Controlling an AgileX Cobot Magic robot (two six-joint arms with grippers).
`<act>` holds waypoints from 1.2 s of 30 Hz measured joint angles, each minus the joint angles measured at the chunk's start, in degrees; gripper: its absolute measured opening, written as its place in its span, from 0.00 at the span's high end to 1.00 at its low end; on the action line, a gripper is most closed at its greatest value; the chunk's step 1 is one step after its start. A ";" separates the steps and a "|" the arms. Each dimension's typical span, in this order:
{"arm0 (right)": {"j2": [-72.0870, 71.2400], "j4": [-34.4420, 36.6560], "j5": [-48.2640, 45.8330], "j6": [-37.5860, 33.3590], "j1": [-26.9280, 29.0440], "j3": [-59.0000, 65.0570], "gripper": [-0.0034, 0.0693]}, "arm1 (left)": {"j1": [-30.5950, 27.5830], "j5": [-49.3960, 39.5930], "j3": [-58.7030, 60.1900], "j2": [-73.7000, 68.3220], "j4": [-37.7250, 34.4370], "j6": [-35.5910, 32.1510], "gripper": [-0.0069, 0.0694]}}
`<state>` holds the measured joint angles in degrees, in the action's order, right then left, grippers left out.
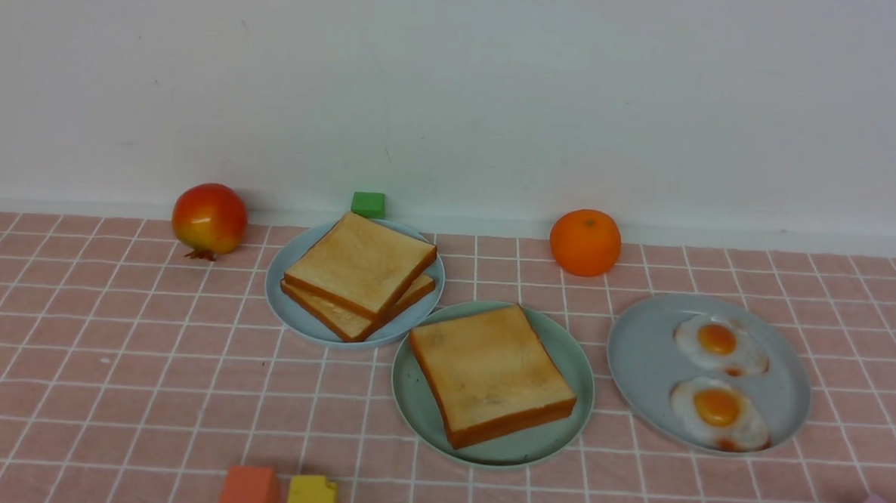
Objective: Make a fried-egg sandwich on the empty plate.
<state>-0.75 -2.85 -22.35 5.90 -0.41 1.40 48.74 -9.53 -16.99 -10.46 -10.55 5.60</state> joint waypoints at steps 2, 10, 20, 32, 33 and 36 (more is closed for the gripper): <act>0.00 0.00 0.00 0.00 0.00 0.00 0.95 | 0.00 0.00 0.00 0.00 0.25 0.00 0.89; 0.00 0.11 0.06 0.00 0.00 0.00 0.94 | -13.27 4.43 4.07 3.43 3.68 0.00 0.89; 0.00 0.11 0.05 0.00 0.00 0.00 0.93 | -46.26 -10.23 18.23 11.03 4.44 8.57 0.89; 0.00 0.11 0.04 0.00 0.00 0.00 0.92 | -46.72 -10.66 18.18 11.03 4.54 11.57 0.89; 0.00 0.11 0.04 0.00 0.00 0.00 0.92 | -46.72 -10.66 18.18 11.03 4.54 11.57 0.89; 0.00 0.11 0.04 0.00 0.00 0.00 0.91 | -46.72 -10.70 18.18 11.03 4.54 11.57 0.89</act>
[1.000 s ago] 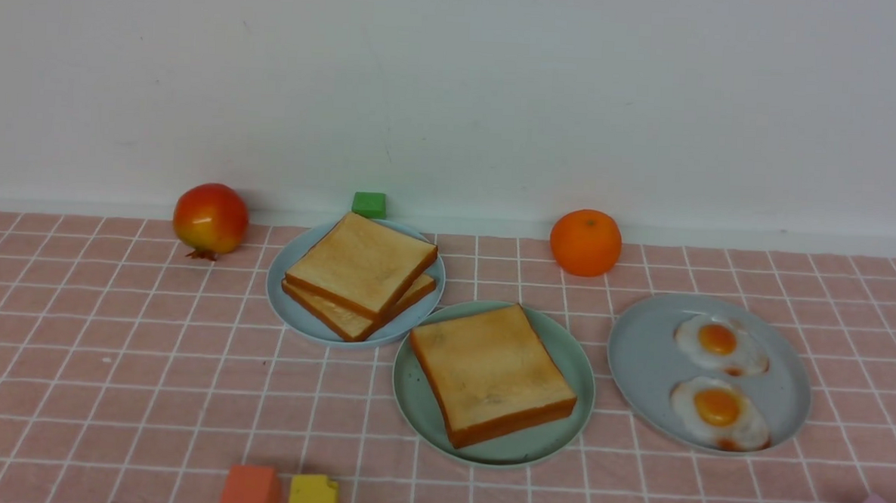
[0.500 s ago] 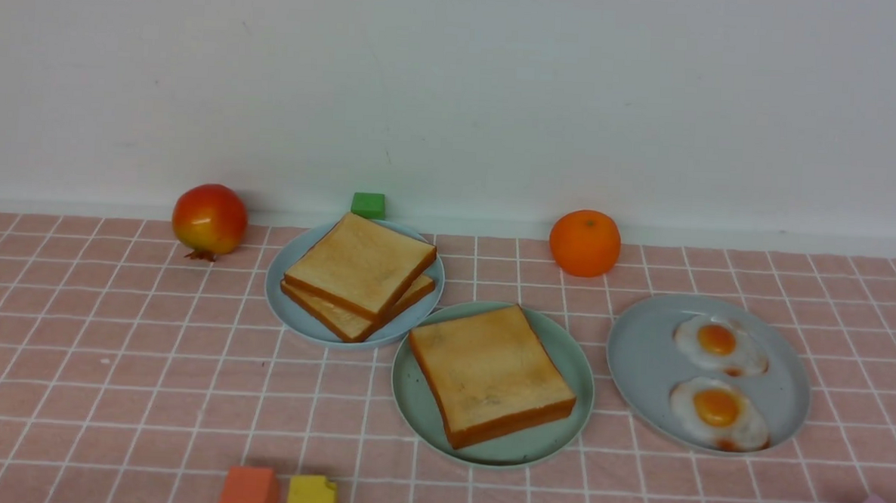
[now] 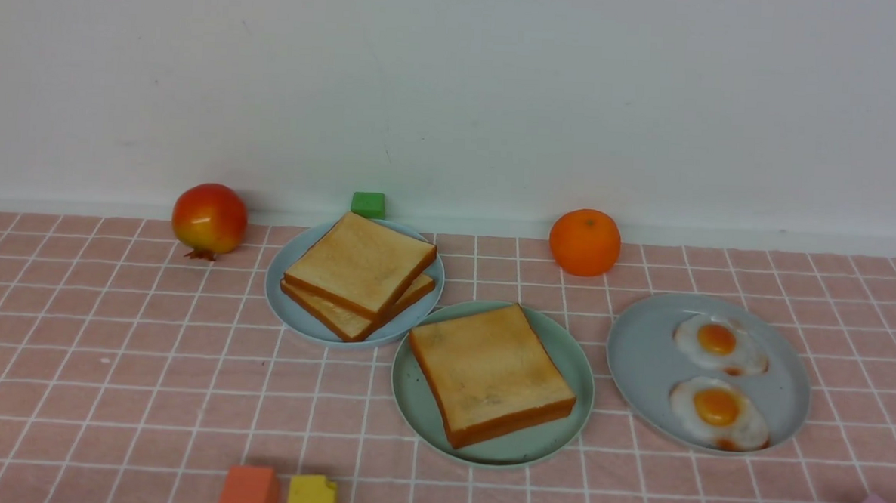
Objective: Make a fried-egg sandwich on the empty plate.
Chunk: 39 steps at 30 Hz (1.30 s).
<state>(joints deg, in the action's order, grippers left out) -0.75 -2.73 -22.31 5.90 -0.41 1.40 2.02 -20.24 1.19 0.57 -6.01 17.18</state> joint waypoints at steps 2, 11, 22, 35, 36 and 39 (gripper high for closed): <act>0.00 0.00 0.00 0.00 0.00 0.00 0.91 | 0.00 0.00 0.00 0.00 0.00 0.00 0.89; 0.00 0.00 0.00 0.00 0.00 0.00 0.91 | 0.00 0.00 0.00 0.00 0.00 0.00 0.89; 0.00 0.00 0.00 0.00 0.00 0.00 0.88 | 0.00 -0.03 0.00 0.00 0.00 0.00 0.89; 0.00 0.00 0.00 0.00 0.00 0.00 0.86 | 0.00 -0.03 0.00 0.00 0.00 0.02 0.89; 0.00 0.00 0.00 0.00 0.00 0.00 0.86 | 0.00 -0.03 0.00 0.00 0.00 0.02 0.89; 0.00 0.00 0.00 0.00 0.00 0.00 0.85 | 0.00 -0.03 0.00 0.00 0.00 0.02 0.89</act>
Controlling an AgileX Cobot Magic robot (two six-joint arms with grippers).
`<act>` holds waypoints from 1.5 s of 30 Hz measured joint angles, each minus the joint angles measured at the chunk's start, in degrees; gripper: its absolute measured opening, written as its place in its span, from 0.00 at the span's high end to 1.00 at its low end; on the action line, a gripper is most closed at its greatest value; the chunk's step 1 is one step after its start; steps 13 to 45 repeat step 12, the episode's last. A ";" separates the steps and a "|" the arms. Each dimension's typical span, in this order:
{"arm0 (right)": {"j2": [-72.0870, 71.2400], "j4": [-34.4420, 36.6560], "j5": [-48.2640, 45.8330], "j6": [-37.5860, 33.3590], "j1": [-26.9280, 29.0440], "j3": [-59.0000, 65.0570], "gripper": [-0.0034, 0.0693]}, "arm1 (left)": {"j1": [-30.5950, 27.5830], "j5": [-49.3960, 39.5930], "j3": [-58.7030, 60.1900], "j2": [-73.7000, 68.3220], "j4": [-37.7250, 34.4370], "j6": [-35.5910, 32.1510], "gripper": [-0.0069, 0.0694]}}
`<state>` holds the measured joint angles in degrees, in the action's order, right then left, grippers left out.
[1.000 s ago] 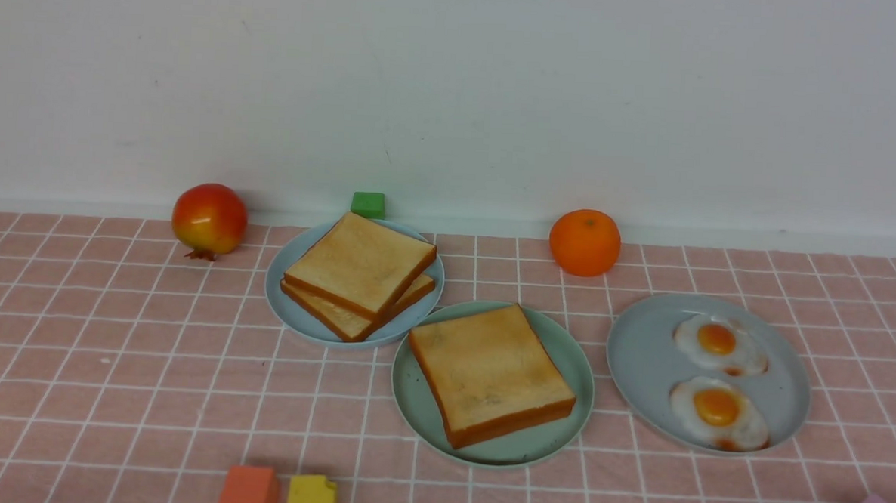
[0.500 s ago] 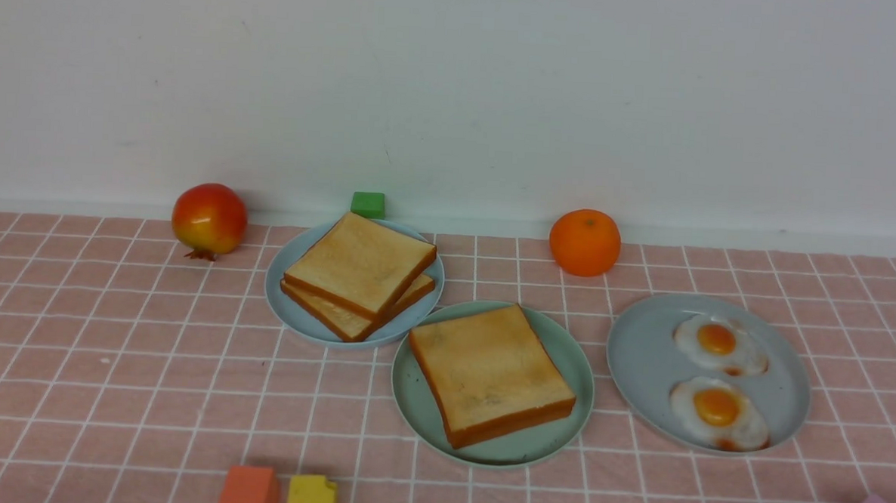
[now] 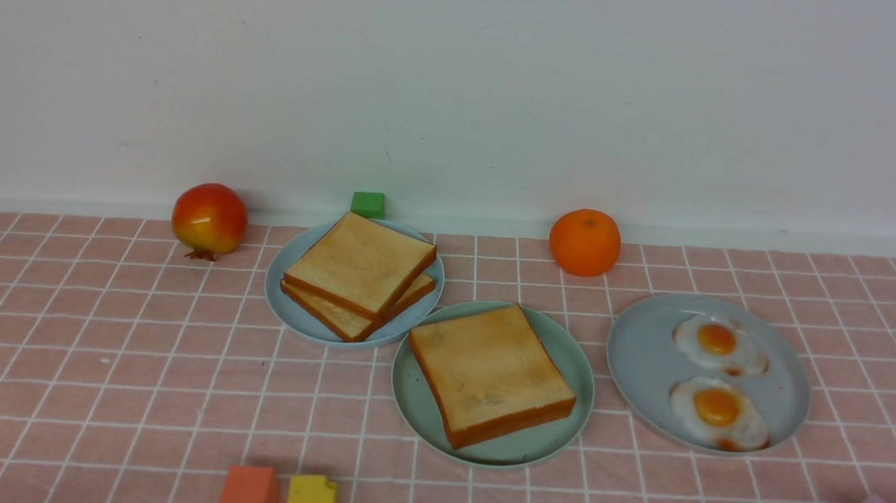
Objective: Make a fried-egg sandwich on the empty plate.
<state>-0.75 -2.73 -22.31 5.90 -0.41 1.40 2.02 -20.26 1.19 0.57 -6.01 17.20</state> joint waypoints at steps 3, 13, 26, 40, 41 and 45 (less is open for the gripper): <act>0.00 0.00 0.00 0.00 0.00 0.00 0.85 | 0.00 0.00 0.00 0.00 0.00 0.00 0.89; 0.00 0.00 0.00 0.00 0.00 0.00 0.84 | 0.00 -0.05 0.00 0.00 0.00 0.00 0.89; 0.00 0.00 0.00 0.00 0.00 0.00 0.84 | 0.00 -0.05 0.00 0.00 0.00 0.00 0.89; 0.00 0.00 0.00 0.00 0.00 0.00 0.84 | 0.00 -0.05 0.00 0.00 0.00 0.00 0.89; 0.00 0.00 0.00 0.00 0.00 0.00 0.84 | 0.00 -0.05 0.00 0.00 0.00 0.00 0.89; 0.00 0.00 0.00 0.00 0.00 0.00 0.84 | 0.00 -0.05 0.00 0.00 0.00 0.00 0.89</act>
